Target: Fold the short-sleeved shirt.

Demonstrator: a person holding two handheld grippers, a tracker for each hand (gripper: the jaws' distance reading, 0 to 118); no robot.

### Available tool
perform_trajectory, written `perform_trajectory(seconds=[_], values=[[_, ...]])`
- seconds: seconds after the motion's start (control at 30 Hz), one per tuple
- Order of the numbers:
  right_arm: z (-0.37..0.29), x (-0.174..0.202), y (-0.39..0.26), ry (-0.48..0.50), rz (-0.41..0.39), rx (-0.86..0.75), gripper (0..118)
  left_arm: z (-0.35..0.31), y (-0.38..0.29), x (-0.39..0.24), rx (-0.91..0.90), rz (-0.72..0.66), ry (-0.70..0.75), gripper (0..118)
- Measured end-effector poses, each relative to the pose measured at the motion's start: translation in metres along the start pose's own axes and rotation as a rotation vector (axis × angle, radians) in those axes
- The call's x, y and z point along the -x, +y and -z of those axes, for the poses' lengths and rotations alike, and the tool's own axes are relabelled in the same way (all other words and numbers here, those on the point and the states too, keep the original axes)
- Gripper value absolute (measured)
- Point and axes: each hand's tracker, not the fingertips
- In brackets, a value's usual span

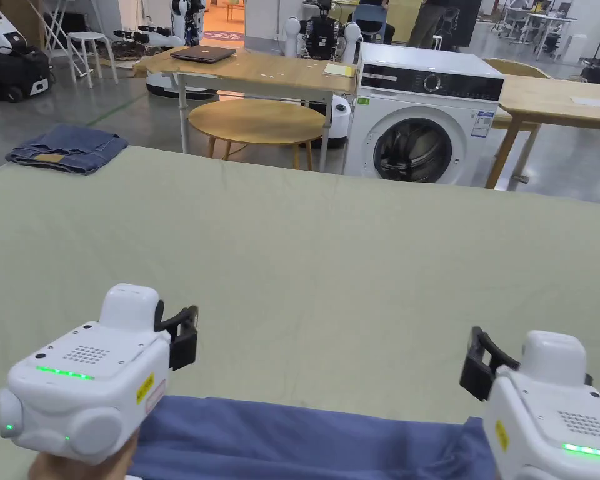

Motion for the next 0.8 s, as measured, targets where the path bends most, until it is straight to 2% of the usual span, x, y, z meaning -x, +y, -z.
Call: perform_trajectory(seconds=[0.03,0.1,0.13,0.2,0.33,0.43,0.57,0.67,0.73,0.77,0.8], values=[[-0.003,0.010,0.002,-0.020,-0.008,-0.045,28,-0.001,0.003,-0.010,-0.035,0.011,0.036,27],[-0.004,0.026,0.006,0.010,-0.031,-0.088,3,-0.002,0.008,-0.024,-0.085,0.038,0.056,2],[-0.004,0.032,0.007,0.023,-0.024,-0.087,0,-0.002,0.010,-0.031,-0.101,0.053,0.075,0],[-0.009,0.038,0.009,0.044,0.009,-0.120,0,-0.005,0.013,-0.038,-0.117,0.066,0.066,0],[-0.013,0.050,0.014,0.045,-0.006,-0.138,0,-0.010,0.020,-0.039,-0.113,0.064,0.034,0],[-0.013,0.054,0.017,0.061,0.011,-0.145,0,-0.018,0.025,-0.027,-0.084,0.027,0.021,0],[-0.009,0.058,0.017,0.085,-0.006,-0.136,0,-0.011,0.025,0.018,0.096,-0.098,-0.033,0],[-0.004,0.063,0.014,0.102,-0.035,-0.115,0,0.006,0.014,0.073,0.328,-0.211,-0.185,0],[-0.002,0.065,0.012,0.112,-0.050,-0.104,0,0.017,-0.001,0.110,0.469,-0.284,-0.220,0],[-0.001,0.066,0.011,0.117,-0.055,-0.097,0,0.020,-0.009,0.125,0.511,-0.319,-0.245,1],[-0.001,0.067,0.009,0.121,-0.063,-0.089,0,0.021,-0.016,0.137,0.550,-0.362,-0.275,14]])
